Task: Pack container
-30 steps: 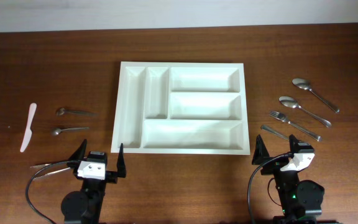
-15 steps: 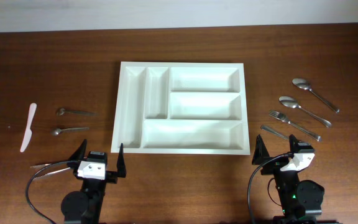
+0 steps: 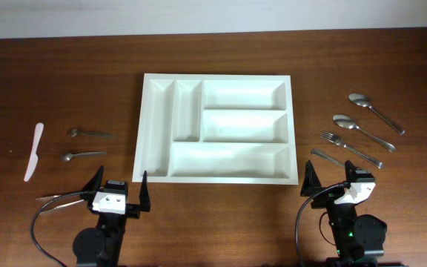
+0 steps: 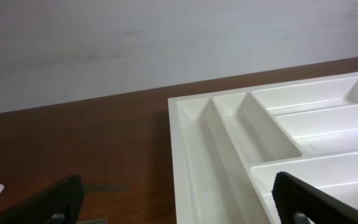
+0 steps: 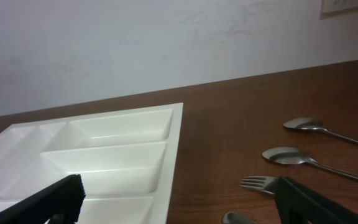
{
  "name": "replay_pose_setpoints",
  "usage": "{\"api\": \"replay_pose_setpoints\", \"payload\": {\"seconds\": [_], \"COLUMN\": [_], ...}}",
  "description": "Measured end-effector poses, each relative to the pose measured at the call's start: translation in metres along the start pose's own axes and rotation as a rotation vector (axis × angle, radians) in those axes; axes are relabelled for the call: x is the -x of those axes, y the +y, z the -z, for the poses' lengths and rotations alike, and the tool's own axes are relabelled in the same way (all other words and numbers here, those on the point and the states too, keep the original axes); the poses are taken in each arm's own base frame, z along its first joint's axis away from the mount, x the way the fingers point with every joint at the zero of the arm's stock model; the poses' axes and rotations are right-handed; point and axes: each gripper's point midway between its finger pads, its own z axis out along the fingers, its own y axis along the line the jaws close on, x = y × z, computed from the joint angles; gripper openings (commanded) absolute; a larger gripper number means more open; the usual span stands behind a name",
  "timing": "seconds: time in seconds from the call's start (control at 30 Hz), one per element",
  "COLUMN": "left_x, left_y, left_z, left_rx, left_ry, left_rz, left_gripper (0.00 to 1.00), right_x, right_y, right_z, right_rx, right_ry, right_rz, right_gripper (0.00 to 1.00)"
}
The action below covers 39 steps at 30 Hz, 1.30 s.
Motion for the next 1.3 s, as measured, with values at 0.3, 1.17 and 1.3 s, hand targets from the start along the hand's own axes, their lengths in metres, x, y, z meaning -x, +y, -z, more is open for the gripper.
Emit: {"api": "replay_pose_setpoints", "payload": {"seconds": [0.3, 1.17, 1.3], "left_x": [0.0, 0.0, 0.0], "left_y": [0.0, 0.0, 0.0], "left_z": [0.0, 0.0, 0.0], "left_rx": [0.0, 0.0, 0.0], "left_ry": [-0.001, 0.0, 0.0], "left_rz": [0.0, 0.0, 0.0], "left_gripper": [0.99, 0.99, 0.99], "right_x": [0.009, 0.055, 0.017], "right_y": [-0.004, -0.068, -0.095], "right_z": [0.009, 0.025, 0.013], "right_rx": [-0.051, -0.948, -1.235], "right_ry": [0.072, 0.903, 0.901], "right_rz": [-0.053, -0.454, -0.71], "right_gripper": [0.99, 0.99, 0.99]}}
